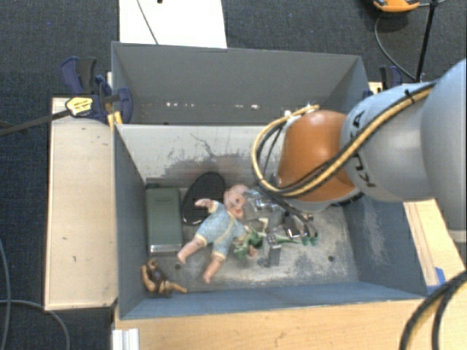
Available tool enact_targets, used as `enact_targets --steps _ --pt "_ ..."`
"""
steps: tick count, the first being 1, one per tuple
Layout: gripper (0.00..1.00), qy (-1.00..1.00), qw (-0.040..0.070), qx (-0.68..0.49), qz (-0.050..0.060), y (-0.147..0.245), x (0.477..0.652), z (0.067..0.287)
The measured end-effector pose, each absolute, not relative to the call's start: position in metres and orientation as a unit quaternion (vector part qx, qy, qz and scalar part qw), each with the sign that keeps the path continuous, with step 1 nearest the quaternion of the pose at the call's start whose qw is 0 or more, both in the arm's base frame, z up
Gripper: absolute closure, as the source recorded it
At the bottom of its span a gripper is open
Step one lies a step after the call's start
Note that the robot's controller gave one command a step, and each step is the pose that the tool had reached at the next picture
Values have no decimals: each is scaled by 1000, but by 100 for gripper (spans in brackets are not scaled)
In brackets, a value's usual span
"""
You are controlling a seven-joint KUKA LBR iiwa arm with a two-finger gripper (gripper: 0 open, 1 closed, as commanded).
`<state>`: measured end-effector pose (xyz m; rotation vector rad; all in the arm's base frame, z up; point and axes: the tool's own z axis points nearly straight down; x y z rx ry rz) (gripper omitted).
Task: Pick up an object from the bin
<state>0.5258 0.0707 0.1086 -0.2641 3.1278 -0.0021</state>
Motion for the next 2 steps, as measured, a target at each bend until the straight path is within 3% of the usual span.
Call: enact_targets --steps 1,2 --pt "0 1000 3 19 0 79 508 82" --pt "100 990 0 -139 0 65 525 70"
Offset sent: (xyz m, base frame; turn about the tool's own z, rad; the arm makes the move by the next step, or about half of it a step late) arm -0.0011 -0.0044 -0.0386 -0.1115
